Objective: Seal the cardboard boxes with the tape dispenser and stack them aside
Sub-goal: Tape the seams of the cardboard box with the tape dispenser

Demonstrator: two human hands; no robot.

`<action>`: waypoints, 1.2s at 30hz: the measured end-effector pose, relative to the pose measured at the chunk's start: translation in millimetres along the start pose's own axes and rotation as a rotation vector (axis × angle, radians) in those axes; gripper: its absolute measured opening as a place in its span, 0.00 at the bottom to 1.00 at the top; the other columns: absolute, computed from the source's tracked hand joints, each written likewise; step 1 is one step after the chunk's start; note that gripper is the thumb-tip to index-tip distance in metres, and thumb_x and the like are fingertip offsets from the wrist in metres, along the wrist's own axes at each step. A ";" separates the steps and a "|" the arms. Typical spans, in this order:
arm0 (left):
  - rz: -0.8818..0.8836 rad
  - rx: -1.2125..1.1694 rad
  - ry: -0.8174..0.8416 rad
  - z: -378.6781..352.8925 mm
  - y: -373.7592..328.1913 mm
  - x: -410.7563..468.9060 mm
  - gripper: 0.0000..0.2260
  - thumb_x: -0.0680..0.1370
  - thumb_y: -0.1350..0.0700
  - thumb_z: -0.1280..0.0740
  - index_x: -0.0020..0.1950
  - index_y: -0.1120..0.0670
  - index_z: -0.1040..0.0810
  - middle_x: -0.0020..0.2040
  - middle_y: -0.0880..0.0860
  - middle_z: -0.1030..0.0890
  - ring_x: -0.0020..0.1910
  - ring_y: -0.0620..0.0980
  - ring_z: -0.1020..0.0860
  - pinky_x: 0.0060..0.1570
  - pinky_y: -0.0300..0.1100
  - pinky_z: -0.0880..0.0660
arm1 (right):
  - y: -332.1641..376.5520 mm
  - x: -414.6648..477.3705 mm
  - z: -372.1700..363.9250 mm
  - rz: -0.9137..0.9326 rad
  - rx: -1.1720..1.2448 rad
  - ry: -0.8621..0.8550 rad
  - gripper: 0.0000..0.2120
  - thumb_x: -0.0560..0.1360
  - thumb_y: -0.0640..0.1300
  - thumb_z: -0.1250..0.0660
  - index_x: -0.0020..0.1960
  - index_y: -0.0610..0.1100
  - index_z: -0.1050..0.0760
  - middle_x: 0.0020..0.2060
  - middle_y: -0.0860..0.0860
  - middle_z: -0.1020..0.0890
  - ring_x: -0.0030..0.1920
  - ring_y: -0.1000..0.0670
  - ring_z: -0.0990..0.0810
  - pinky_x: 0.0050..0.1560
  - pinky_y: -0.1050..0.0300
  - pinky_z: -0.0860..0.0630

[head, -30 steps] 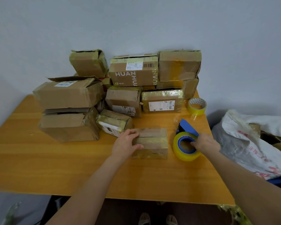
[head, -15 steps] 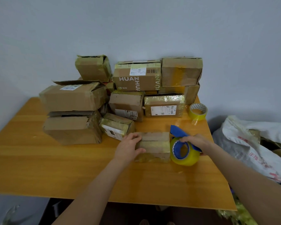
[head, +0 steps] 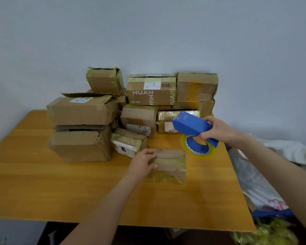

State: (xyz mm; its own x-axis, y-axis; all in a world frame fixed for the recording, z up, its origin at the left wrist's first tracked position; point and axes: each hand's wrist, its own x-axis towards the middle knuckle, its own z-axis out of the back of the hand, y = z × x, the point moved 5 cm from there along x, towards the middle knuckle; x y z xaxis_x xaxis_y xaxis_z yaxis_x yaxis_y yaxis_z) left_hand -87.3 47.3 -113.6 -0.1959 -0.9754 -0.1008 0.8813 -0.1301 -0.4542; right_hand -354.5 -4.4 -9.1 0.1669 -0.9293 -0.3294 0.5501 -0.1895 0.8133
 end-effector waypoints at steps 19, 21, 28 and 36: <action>0.378 -0.727 -0.257 23.2 39.9 -6.4 0.09 0.80 0.53 0.37 0.50 0.53 0.18 0.42 0.48 0.19 0.40 0.44 0.24 0.40 0.34 0.29 | 20.4 10.9 -80.9 0.110 -0.257 0.281 0.29 0.67 0.39 0.24 0.61 0.47 0.36 0.55 0.47 0.27 0.55 0.48 0.23 0.49 0.58 0.21; 0.435 -0.872 -0.175 20.9 40.8 -4.8 0.13 0.81 0.48 0.39 0.48 0.54 0.19 0.42 0.51 0.19 0.38 0.46 0.24 0.38 0.37 0.28 | 20.5 12.2 -81.3 0.102 -0.263 0.277 0.28 0.67 0.38 0.24 0.61 0.47 0.36 0.55 0.48 0.27 0.54 0.48 0.23 0.47 0.60 0.23; 0.422 -0.721 -0.019 2.9 25.9 -8.7 0.16 0.79 0.57 0.34 0.67 0.55 0.25 0.62 0.50 0.22 0.60 0.50 0.24 0.63 0.49 0.26 | 18.0 16.8 -81.1 0.087 -0.249 0.277 0.28 0.67 0.38 0.23 0.60 0.47 0.35 0.55 0.48 0.27 0.54 0.48 0.23 0.50 0.56 0.21; 0.410 -0.647 -0.109 -12.5 -11.8 -4.6 0.20 0.77 0.65 0.33 0.69 0.55 0.26 0.64 0.52 0.22 0.63 0.50 0.25 0.62 0.41 0.28 | 15.3 17.5 -59.8 0.141 -0.253 0.278 0.28 0.66 0.39 0.23 0.59 0.47 0.34 0.53 0.48 0.26 0.52 0.49 0.22 0.47 0.58 0.22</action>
State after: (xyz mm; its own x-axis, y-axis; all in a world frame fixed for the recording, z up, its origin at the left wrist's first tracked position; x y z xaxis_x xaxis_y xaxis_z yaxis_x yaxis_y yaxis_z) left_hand -102.1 55.6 -118.9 0.1649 -0.9394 -0.3006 0.4413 0.3429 -0.8293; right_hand -294.2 -4.6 -31.1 0.4508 -0.8131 -0.3684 0.6841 0.0496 0.7277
